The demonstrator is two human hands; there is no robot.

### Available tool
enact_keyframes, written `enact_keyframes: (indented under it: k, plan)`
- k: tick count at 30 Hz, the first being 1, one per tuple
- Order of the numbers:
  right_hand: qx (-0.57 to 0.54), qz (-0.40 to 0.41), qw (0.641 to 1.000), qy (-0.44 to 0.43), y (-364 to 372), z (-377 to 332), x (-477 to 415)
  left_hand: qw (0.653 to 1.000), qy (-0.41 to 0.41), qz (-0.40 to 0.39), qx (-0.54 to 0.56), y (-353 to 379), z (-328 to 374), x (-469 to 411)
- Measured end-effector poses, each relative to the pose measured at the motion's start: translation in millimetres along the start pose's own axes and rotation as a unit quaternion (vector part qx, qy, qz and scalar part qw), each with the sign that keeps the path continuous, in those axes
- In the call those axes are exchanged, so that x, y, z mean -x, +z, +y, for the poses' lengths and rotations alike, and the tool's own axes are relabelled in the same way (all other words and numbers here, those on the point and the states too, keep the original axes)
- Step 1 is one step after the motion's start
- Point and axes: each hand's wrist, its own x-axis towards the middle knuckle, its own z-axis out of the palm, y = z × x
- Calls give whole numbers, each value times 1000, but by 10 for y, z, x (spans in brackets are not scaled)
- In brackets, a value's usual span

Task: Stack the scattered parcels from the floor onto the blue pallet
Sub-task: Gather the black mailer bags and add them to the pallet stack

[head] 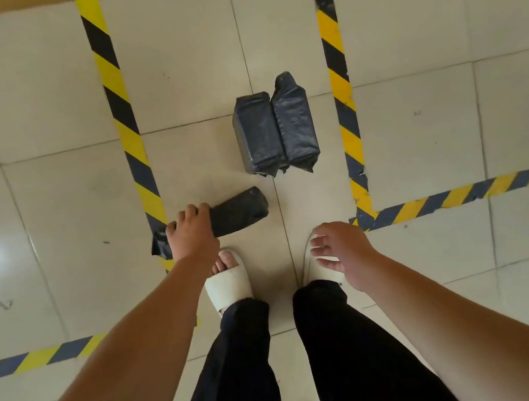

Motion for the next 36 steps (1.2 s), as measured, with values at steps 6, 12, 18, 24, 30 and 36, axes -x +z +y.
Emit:
enact_keyframes:
  k: [6,12,18,24,30,36]
  plan:
    - [53,-33,998,-15,191,-102,1435,852,-170,-73,489,-1286,-295,1317]
    - [173,-105,961,-189,175,-301,3672,589,-166,-86,786,-3007,-489,3057]
    - [187,-258,909,-269,177,-353,5369,507,-83,-35,857,-4133,-709,4300]
    - [186,-351,868,-297,223,-374,6188,464,-39,58,883,-4634,-691,5223]
    - [308,-405,781,-363,199,-684,6356,393,-157,235,875,-4386,-824,5916]
    - [442,-491,676,-326,594,-619,6629,461,-128,266,837,-4138,-1101,6764]
